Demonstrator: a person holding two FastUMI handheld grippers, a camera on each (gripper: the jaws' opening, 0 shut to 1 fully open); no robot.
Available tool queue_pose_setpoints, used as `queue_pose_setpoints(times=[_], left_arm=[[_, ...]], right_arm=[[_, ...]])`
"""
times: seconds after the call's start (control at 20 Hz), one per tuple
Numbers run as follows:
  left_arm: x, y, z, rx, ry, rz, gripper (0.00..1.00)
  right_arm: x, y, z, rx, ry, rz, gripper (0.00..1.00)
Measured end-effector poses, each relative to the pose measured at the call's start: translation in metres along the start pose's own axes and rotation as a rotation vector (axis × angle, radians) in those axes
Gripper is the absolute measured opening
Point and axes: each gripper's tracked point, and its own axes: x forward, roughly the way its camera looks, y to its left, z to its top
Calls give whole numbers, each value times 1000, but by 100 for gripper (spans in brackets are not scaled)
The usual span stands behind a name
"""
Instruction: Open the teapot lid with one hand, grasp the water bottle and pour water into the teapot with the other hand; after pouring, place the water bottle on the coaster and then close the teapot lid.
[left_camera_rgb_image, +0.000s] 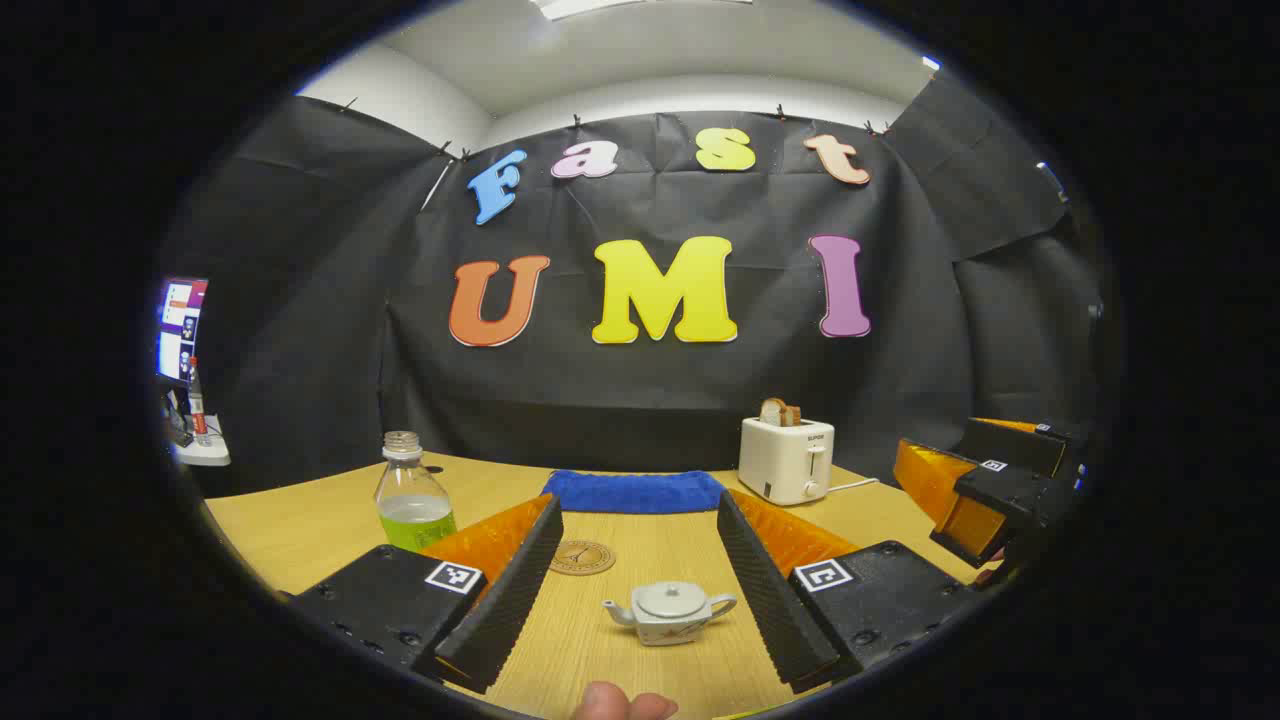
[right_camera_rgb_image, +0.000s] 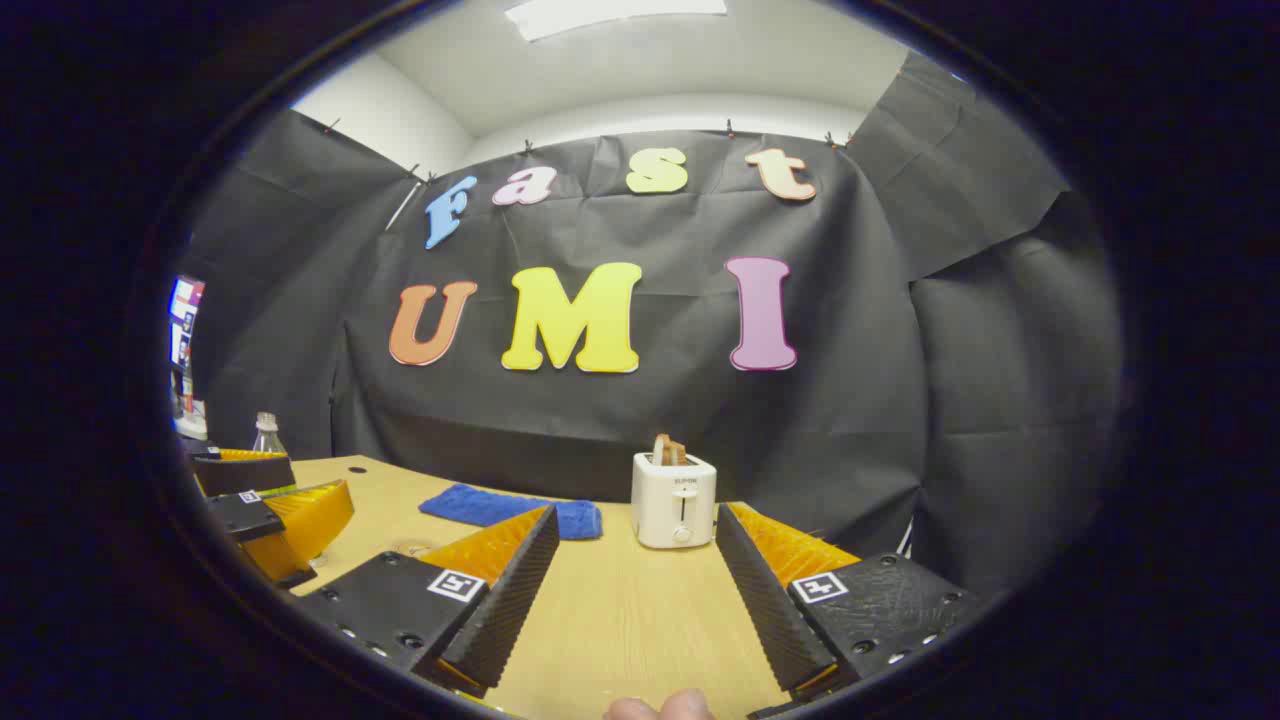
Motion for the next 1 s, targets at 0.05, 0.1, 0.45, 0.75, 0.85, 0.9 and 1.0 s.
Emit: queue_pose_setpoints(times=[0.05, 0.1, 0.45, 0.75, 0.85, 0.9, 1.0], left_arm=[[-2, 4, -2, -7, 1, 10, 97], [-5, 8, -2, -4, 3, 22, 98], [-10, 28, 7, 32, -8, 39, 97], [-10, 45, -6, 28, 25, 49, 97], [-8, 51, -5, 38, 23, 60, 98], [-7, 54, -5, 36, 24, 62, 97], [-7, 57, -10, 30, 34, 62, 97]], right_arm=[[-2, 3, -1, 10, -6, 5, 97], [-5, 5, -2, 12, -3, 10, 97], [-20, 29, -2, -8, -3, 53, 95], [-15, 65, -13, -9, 22, 121, 95], [-13, 73, -17, -3, 31, 128, 97], [-12, 77, -21, -3, 42, 136, 97], [-10, 81, -26, -6, 60, 149, 93]])
